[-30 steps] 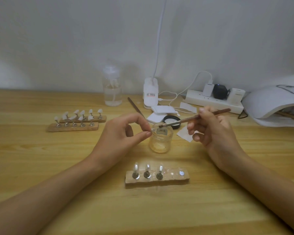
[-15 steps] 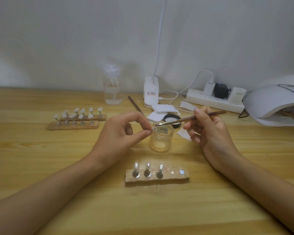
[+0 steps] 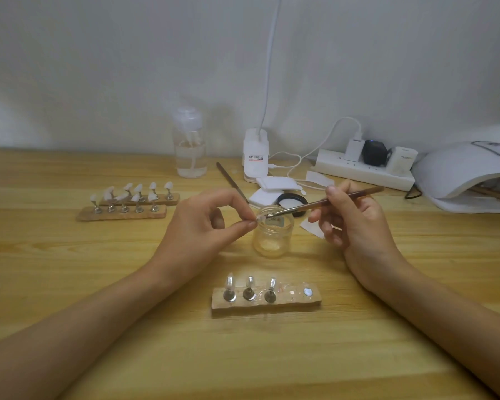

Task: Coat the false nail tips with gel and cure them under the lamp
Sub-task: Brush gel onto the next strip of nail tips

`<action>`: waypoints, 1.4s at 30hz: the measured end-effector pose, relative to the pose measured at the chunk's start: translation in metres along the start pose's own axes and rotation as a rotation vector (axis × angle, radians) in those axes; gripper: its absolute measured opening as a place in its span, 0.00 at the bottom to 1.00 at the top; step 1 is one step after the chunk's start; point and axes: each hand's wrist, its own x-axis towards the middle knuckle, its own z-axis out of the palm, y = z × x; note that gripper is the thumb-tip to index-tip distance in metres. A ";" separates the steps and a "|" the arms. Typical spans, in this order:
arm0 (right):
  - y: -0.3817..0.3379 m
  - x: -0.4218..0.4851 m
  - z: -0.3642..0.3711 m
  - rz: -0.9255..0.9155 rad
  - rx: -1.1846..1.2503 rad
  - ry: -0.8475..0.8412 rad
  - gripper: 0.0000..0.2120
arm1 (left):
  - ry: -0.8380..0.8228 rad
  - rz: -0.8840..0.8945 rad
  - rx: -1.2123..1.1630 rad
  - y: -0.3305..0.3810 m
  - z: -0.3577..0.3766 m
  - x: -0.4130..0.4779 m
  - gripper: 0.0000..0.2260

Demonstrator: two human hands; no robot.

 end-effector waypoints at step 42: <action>-0.004 -0.004 -0.007 -0.082 -0.019 0.111 0.16 | -0.045 -0.205 -0.082 0.005 0.000 0.002 0.06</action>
